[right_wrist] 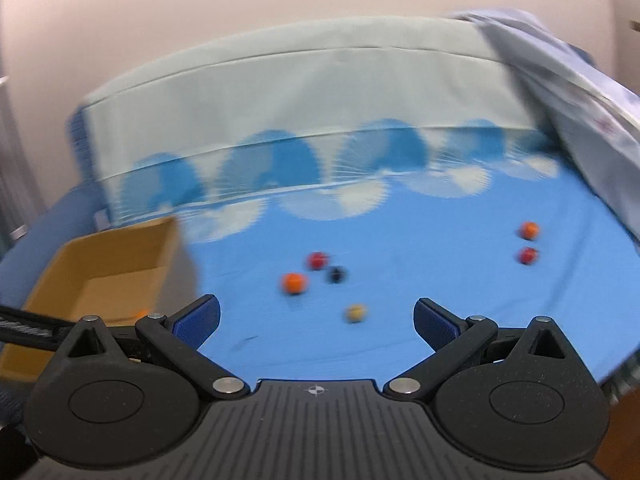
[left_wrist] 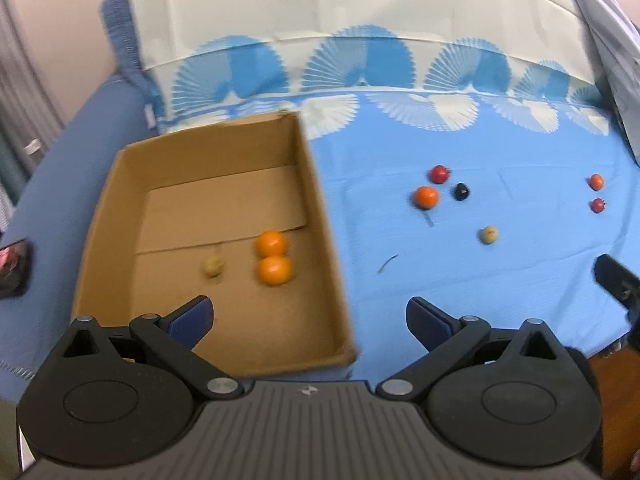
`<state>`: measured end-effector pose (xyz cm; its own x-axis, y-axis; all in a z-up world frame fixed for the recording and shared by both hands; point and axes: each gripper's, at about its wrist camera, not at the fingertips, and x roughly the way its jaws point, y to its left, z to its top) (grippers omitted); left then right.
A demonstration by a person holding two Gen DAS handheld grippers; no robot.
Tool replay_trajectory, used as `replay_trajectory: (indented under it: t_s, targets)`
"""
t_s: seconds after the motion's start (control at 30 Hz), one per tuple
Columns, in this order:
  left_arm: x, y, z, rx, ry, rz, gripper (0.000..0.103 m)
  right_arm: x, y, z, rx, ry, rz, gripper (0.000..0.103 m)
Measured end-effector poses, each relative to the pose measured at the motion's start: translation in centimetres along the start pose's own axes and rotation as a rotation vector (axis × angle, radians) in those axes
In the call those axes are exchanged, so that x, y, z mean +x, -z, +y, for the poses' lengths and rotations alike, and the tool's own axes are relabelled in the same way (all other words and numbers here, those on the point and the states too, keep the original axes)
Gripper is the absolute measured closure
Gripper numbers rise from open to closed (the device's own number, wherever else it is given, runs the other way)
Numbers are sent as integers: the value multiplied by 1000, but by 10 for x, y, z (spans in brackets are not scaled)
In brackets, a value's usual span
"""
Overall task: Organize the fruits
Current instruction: 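Move both tools from the box toward the fruits on the sheet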
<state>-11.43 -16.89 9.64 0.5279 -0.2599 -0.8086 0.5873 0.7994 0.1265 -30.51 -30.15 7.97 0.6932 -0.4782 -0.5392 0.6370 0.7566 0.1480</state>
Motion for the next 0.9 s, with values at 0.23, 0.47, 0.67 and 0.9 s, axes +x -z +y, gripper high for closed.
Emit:
replay_trajectory:
  t_s: [0.23,0.47,0.67,0.9]
  targets:
    - [65,-43,-58,52,41,28,0,46,-9,-78,70,166,-9,1]
    - [151,-86,-98,31,96,73,0,117,-24,-157,150,280,-16,1]
    - [231,-111,-125,82,98,120,0,201,-26,-232,323,377,18,1]
    - [295,-127,-136,82,116,193,0,288,-10,-295,367,515,99,1]
